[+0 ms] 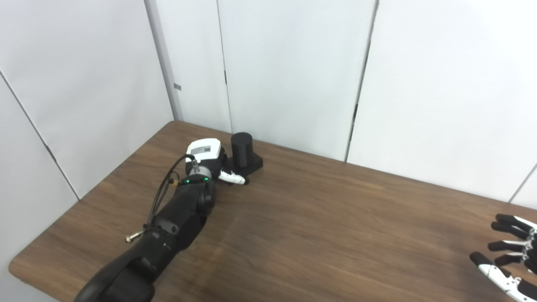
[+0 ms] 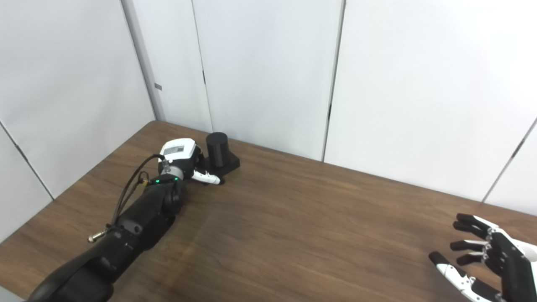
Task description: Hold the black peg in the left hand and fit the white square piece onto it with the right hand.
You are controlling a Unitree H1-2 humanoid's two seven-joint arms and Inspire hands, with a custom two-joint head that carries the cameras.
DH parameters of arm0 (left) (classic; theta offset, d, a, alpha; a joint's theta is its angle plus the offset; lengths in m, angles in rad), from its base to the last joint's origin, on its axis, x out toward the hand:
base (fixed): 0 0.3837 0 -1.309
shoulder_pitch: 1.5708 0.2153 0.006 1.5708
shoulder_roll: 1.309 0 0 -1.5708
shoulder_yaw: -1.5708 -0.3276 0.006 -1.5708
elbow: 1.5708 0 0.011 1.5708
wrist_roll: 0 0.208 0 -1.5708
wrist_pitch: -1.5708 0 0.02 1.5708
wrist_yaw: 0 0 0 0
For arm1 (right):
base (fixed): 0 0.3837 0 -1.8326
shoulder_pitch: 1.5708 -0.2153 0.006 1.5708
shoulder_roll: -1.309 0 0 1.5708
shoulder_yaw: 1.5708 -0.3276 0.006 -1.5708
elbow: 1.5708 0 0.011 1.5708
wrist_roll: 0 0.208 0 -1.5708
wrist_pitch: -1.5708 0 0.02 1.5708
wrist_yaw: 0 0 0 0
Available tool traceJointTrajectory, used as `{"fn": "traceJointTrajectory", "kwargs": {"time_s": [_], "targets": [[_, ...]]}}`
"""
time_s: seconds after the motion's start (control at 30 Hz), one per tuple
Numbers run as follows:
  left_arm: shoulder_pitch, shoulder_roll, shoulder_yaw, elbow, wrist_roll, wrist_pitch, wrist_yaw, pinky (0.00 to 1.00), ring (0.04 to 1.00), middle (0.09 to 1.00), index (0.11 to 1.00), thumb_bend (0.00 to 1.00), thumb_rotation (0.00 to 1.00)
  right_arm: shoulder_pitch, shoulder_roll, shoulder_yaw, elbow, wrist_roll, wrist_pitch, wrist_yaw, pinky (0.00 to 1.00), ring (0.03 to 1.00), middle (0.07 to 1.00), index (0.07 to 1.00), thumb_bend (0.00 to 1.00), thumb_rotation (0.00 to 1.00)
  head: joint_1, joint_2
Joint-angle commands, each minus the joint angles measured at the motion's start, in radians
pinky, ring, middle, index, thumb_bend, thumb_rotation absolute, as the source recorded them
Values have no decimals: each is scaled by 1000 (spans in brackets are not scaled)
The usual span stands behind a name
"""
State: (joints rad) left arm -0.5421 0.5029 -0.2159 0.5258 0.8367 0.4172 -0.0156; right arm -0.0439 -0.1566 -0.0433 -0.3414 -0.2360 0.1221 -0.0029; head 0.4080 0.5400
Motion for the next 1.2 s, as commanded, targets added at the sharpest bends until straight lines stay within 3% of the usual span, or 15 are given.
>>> {"fn": "traceJointTrajectory", "kwargs": {"time_s": [0.0, 0.07, 0.13, 0.27, 0.4, 0.57, 0.73, 0.87, 1.0, 1.17], "targets": [[-16, 14, 5, 34, -20, -47, 70, 776, 899, 845, 569, 838, 218, -26, -2, 2, -41, -4, -8, 0, 411, 551, 694, 705, 459, 0, -1, 1], [-21, 10, 2, 76, -39, -89, 122, 756, 864, 814, 507, 587, 99, -28, -1, 4, -38, -8, -9, -1, 412, 554, 694, 703, 461, 0, -3, 0], [-28, 10, -11, 109, -54, -118, 134, 765, 861, 818, 494, 538, 74, -29, 2, 6, -37, -5, -10, -1, 408, 550, 693, 700, 456, 0, -8, -1], [-32, 22, -42, 129, -75, -185, 135, 775, 854, 820, 487, 522, 62, -30, 4, 5, -37, -1, -17, -1, 398, 540, 690, 697, 436, 0, -13, 1], [-30, 29, -64, 141, -99, -269, 147, 703, 842, 807, 487, 523, 59, -30, 3, 7, -45, -10, -11, -1, 395, 537, 690, 698, 418, 0, -15, 4], [-14, 30, -77, 98, -128, -308, 130, 744, 868, 814, 486, 523, 57, -31, 11, 8, -66, -11, 21, 1, 400, 538, 694, 704, 407, 0, -25, 10], [8, 55, -129, 44, -132, -419, 103, 744, 856, 813, 485, 524, 61, -34, 13, 11, -63, -18, 9, -5, 401, 538, 690, 695, 411, 0, -48, 19], [31, 70, -151, -1, -180, -526, 41, 786, 876, 830, 487, 524, 64, -36, 18, 16, -56, -22, -1, -9, 418, 550, 699, 700, 419, 0, -82, 29], [42, 76, -152, -24, -317, -653, -109, 812, 899, 861, 488, 523, 62, -37, 23, 19, -47, -23, -2, -11, 434, 563, 709, 710, 423, 0, -113, 38], [58, 76, -167, -108, -361, -692, -220, 801, 907, 853, 489, 523, 64, -35, 19, 12, -17, 2, -30, -13, 546, 620, 728, 731, 424, 0, -169, 56]]}}
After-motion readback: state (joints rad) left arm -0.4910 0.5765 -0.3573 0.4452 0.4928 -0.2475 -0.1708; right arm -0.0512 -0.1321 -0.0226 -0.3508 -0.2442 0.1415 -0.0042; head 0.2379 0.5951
